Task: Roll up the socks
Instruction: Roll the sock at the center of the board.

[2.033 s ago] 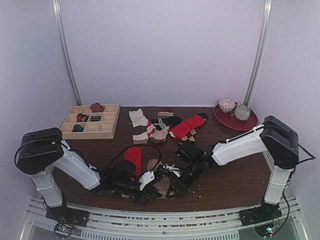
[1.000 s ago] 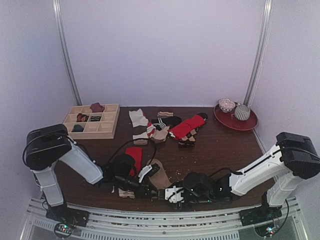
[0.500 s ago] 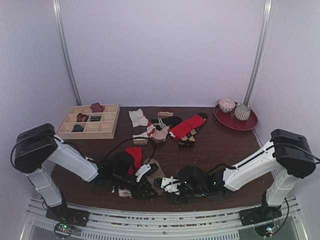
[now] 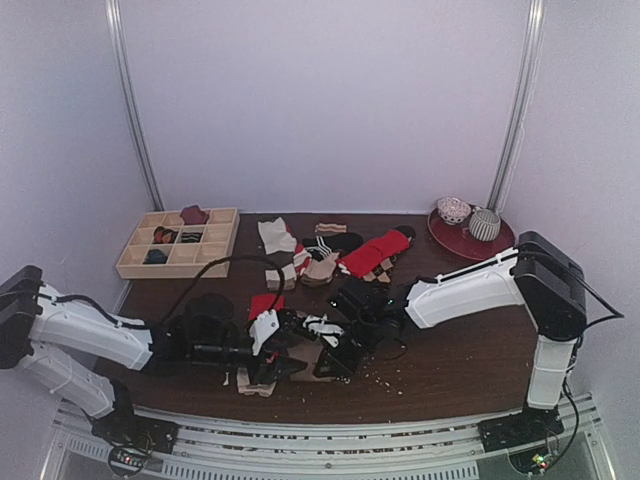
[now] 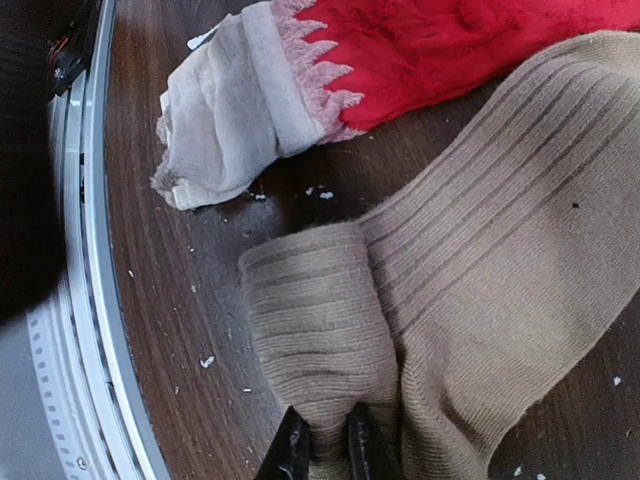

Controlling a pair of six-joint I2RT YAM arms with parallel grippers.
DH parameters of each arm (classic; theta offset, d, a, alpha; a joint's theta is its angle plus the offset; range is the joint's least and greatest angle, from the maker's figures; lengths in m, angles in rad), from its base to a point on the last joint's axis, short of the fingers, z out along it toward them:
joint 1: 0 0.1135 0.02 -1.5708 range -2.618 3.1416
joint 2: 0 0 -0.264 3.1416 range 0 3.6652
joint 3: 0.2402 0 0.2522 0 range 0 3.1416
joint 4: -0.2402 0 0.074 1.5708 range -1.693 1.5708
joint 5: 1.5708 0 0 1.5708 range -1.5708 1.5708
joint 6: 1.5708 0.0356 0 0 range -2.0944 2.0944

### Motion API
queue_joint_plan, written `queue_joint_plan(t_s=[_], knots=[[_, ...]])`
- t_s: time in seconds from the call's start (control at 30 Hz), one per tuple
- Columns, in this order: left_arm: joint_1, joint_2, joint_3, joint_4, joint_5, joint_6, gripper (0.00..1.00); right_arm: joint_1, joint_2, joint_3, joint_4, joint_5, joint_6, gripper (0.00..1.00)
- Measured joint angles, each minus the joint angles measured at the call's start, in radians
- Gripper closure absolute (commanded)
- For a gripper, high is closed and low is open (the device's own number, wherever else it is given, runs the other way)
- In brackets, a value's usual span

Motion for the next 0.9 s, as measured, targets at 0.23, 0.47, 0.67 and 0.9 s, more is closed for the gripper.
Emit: queue_joint_plan(t_s=[0.23, 0.47, 0.67, 0.9], knots=[[-0.037, 0.153, -0.005, 0.008, -0.062, 0.038, 0.47, -0.019, 0.037, 0.058, -0.092, -0.062, 0.011, 0.91], [-0.051, 0.231, 0.002, 0.038, -0.096, 0.049, 0.49, -0.026, 0.048, 0.070, -0.111, -0.089, 0.006, 0.91], [-0.057, 0.309, 0.025, 0.047, -0.127, 0.047, 0.63, -0.031, 0.051, 0.071, -0.113, -0.103, 0.001, 0.90], [-0.057, 0.326, 0.042, 0.052, -0.146, 0.033, 1.00, -0.032, 0.050, 0.068, -0.114, -0.105, -0.001, 0.74]])
